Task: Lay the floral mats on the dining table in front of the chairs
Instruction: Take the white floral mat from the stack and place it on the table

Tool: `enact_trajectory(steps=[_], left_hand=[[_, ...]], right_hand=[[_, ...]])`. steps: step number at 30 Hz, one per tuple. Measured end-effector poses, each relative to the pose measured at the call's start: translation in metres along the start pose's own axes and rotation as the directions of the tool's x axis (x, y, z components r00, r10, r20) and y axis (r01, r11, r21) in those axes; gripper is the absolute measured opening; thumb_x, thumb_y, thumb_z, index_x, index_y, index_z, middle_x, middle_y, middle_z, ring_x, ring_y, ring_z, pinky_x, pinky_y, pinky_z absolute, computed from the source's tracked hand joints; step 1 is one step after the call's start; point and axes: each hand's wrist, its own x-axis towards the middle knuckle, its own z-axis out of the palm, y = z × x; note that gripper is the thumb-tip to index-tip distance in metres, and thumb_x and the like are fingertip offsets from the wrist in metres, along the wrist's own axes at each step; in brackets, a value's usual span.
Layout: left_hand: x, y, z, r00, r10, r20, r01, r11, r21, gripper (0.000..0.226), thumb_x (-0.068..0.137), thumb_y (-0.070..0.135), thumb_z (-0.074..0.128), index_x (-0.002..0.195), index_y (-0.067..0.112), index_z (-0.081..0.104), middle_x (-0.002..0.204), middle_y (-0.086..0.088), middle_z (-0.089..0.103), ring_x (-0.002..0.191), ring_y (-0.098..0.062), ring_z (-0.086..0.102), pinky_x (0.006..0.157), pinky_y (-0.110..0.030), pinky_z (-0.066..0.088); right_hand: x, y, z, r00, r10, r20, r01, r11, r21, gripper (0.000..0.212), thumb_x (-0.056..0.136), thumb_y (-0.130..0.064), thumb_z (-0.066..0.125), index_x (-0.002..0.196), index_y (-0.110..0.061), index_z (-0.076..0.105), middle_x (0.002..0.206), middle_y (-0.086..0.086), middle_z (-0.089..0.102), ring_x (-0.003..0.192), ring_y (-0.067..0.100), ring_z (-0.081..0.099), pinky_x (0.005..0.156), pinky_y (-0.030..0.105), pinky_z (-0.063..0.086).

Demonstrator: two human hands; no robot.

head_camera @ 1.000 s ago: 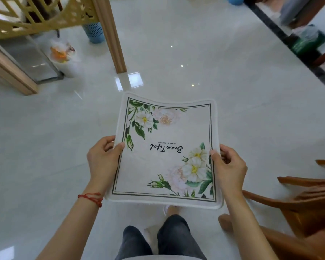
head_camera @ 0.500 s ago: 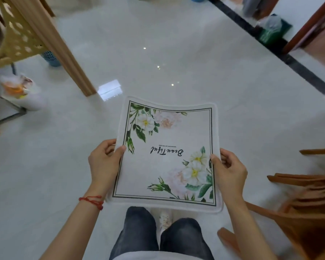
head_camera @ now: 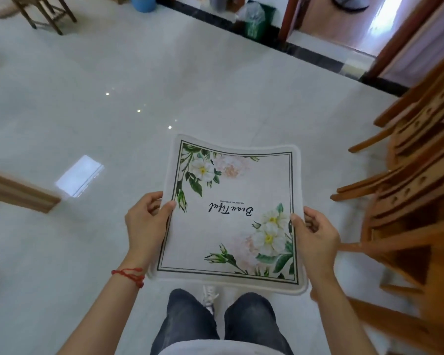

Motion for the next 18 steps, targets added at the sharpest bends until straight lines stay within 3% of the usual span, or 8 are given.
enact_trajectory(steps=[3, 7, 10, 12, 14, 18], left_hand=[[0.02, 0.012, 0.018, 0.996, 0.034, 0.077, -0.035, 0.999, 0.016, 0.021, 0.078, 0.013, 0.07, 0.099, 0.012, 0.065, 0.087, -0.003, 0.069, 0.079, -0.017, 0.066, 0.078, -0.029, 0.053], [0.041, 0.031, 0.046, 0.985, 0.081, 0.152, -0.087, 0.996, 0.035, 0.023, 0.078, 0.013, 0.07, 0.101, 0.01, 0.065, 0.087, -0.004, 0.069, 0.078, -0.015, 0.065, 0.071, -0.018, 0.049], [0.056, 0.046, 0.073, 0.976, 0.085, 0.202, -0.093, 0.995, 0.028, 0.023, 0.078, 0.013, 0.07, 0.1, 0.009, 0.066, 0.088, -0.005, 0.07, 0.08, -0.018, 0.066, 0.078, -0.029, 0.053], [0.067, 0.059, 0.094, 0.971, 0.094, 0.222, -0.103, 0.994, 0.03, 0.024, 0.077, 0.014, 0.07, 0.101, 0.01, 0.066, 0.088, -0.005, 0.07, 0.082, -0.019, 0.066, 0.079, -0.03, 0.053], [0.08, 0.073, 0.118, 0.965, 0.107, 0.238, -0.117, 0.993, 0.028, 0.022, 0.078, 0.013, 0.07, 0.099, 0.011, 0.065, 0.085, -0.002, 0.069, 0.08, -0.017, 0.066, 0.075, -0.024, 0.052], [0.105, 0.107, 0.17, 0.959, 0.121, 0.255, -0.129, 0.992, 0.014, 0.022, 0.078, 0.012, 0.069, 0.099, 0.009, 0.066, 0.084, -0.001, 0.069, 0.075, -0.013, 0.064, 0.066, -0.015, 0.048]], right_hand=[[0.008, -0.004, -0.002, 0.996, 0.053, -0.069, -0.05, 0.998, 0.04, 0.026, 0.083, -0.01, 0.066, 0.108, -0.007, 0.064, 0.088, 0.004, 0.066, 0.083, 0.019, 0.062, 0.077, 0.029, 0.053], [0.026, -0.003, -0.008, 0.981, 0.132, -0.142, -0.123, 0.99, 0.07, 0.026, 0.082, -0.017, 0.067, 0.107, -0.011, 0.065, 0.089, 0.0, 0.069, 0.086, 0.021, 0.066, 0.08, 0.039, 0.056], [0.047, -0.002, -0.014, 0.965, 0.181, -0.19, -0.171, 0.983, 0.069, 0.028, 0.081, -0.022, 0.068, 0.108, -0.015, 0.066, 0.089, 0.0, 0.07, 0.086, 0.021, 0.067, 0.079, 0.045, 0.056], [0.067, -0.004, -0.017, 0.956, 0.2, -0.215, -0.188, 0.979, 0.074, 0.026, 0.08, -0.023, 0.067, 0.106, -0.017, 0.067, 0.088, -0.001, 0.07, 0.085, 0.021, 0.067, 0.078, 0.045, 0.056], [0.092, -0.006, -0.021, 0.957, 0.175, -0.233, -0.166, 0.984, 0.059, 0.025, 0.081, -0.019, 0.067, 0.106, -0.013, 0.067, 0.087, 0.001, 0.07, 0.083, 0.021, 0.067, 0.077, 0.041, 0.057], [0.154, -0.012, -0.031, 0.955, 0.109, -0.275, -0.114, 0.994, -0.001, 0.025, 0.083, -0.014, 0.066, 0.106, -0.007, 0.067, 0.084, 0.002, 0.068, 0.081, 0.02, 0.065, 0.068, 0.019, 0.052]])
